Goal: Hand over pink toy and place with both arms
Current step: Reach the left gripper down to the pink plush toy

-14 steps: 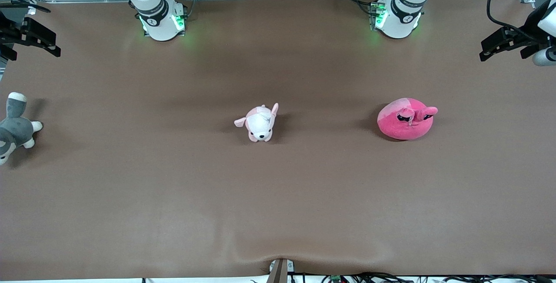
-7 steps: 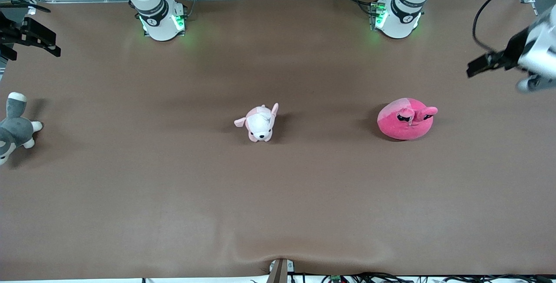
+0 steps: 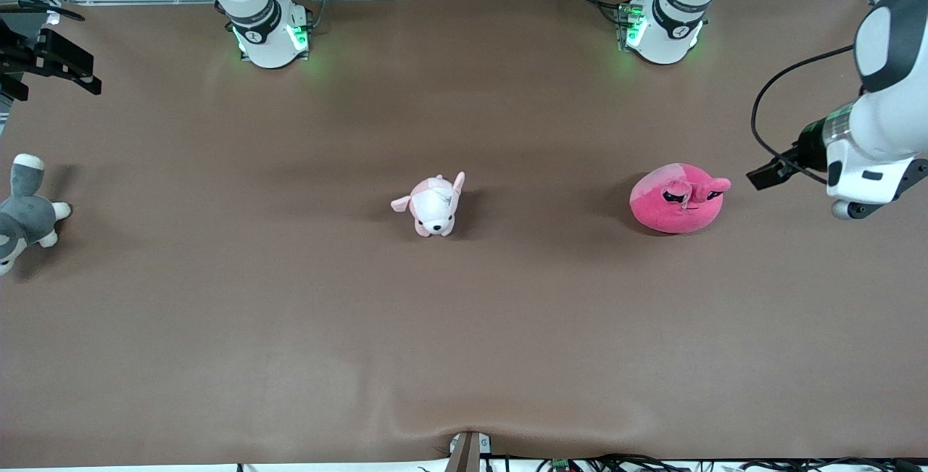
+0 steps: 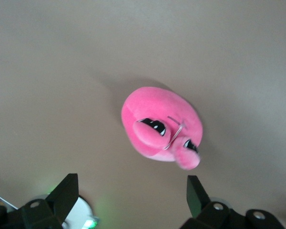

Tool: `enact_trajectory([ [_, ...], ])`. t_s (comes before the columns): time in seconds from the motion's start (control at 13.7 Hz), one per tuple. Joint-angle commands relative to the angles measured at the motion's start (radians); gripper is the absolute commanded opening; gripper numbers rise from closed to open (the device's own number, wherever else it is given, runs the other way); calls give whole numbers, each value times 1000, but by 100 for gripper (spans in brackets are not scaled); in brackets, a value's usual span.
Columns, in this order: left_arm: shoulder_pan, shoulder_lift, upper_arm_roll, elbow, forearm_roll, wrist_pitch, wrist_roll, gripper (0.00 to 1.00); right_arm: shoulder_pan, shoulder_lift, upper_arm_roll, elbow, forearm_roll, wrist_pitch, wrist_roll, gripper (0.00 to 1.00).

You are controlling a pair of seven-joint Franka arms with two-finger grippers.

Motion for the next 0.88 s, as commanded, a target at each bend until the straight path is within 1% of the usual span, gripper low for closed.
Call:
enact_trajectory([
  [0.0,-16,-7,-10,-36,-31,59,-300,100,-14,-9,7,-6,18,-3,2,100],
  [0.22,-21,49,-29,-39,-30,95,-529,100,-14,-9,7,-6,18,-3,2,100],
  [0.37,-19,68,-32,-43,-31,99,-620,100,-14,-9,7,-6,18,-4,2,100],
  [0.58,-17,74,-33,-95,-30,94,-850,100,-14,-9,7,-6,18,-4,2,100],
  [0.8,-2,57,-33,-141,-36,91,-874,100,-14,-9,7,-6,18,-4,2,100],
])
